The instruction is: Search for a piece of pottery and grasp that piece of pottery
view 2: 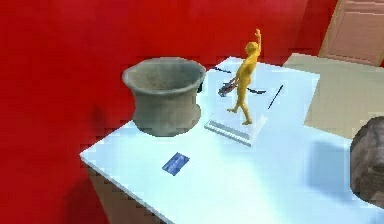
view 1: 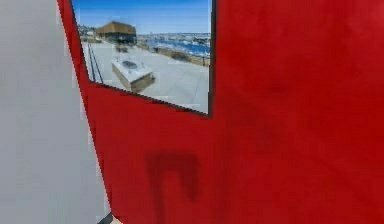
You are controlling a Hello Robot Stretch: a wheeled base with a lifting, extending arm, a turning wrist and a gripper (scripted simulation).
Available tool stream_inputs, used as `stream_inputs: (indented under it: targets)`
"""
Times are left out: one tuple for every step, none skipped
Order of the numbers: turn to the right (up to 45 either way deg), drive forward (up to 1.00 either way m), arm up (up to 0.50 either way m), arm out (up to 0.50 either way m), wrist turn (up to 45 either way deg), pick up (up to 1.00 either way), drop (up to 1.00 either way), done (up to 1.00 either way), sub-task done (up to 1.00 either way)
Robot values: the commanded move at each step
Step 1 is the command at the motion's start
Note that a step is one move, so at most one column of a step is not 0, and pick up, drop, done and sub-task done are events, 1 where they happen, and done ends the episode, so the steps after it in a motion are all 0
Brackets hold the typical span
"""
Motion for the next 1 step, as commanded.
stream_inputs:
  targets:
    - [0.0,0.00,0.50,0.00,0.0,0.00,0.00,0.00,0.00]
